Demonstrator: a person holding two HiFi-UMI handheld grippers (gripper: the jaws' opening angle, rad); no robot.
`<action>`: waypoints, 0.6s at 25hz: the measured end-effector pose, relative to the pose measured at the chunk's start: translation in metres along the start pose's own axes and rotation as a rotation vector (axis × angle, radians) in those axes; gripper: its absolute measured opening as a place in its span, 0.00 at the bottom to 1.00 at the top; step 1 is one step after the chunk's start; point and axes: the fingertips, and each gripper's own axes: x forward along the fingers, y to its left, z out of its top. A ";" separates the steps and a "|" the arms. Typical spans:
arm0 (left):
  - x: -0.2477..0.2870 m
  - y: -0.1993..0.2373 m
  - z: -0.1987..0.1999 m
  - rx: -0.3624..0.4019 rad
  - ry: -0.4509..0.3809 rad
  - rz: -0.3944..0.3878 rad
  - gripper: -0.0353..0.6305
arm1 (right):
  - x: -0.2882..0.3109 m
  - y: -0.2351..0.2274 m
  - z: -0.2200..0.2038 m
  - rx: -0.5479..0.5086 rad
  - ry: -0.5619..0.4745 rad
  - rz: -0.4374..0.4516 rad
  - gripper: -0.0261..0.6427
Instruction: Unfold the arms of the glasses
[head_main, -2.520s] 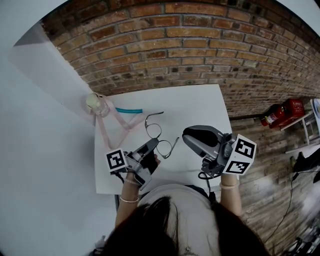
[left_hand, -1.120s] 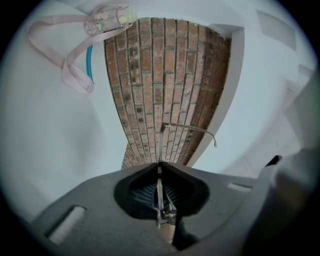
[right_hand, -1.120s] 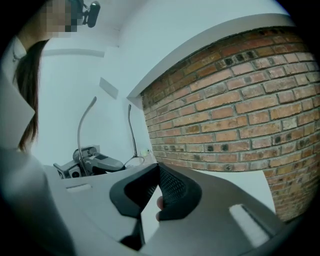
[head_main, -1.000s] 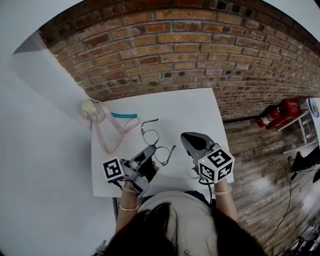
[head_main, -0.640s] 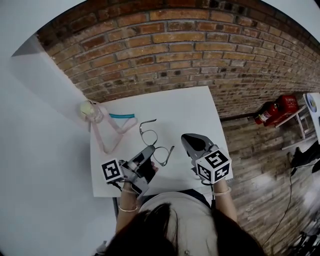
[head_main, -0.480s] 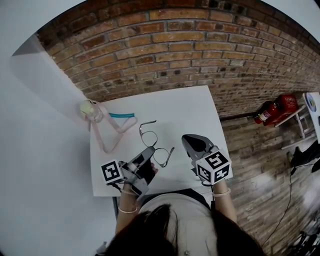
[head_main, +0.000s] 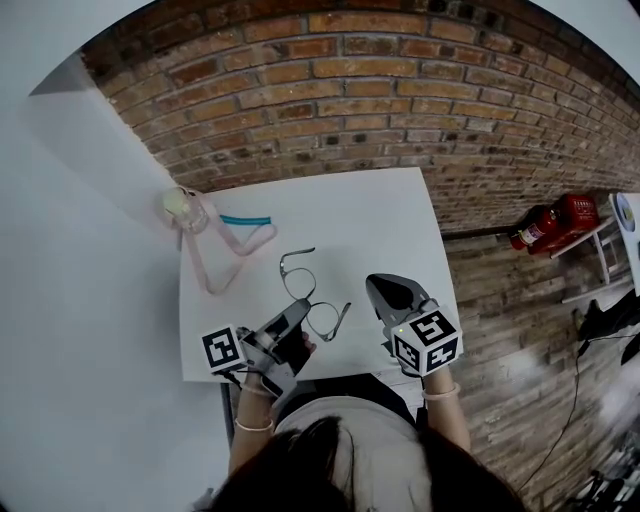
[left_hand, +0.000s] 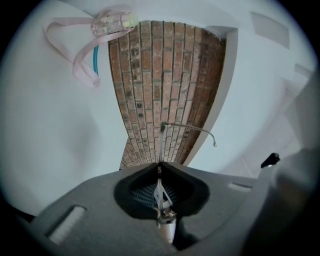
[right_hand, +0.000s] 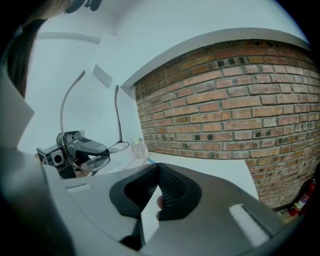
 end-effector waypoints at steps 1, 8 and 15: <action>-0.001 0.000 -0.001 -0.001 -0.003 -0.001 0.09 | -0.001 0.001 -0.001 0.000 0.001 0.000 0.05; -0.010 0.004 -0.012 -0.010 -0.025 -0.013 0.09 | -0.016 0.006 -0.007 -0.002 -0.002 -0.016 0.05; -0.019 0.007 -0.021 -0.027 -0.019 -0.016 0.09 | -0.029 0.014 -0.004 0.021 -0.032 -0.034 0.05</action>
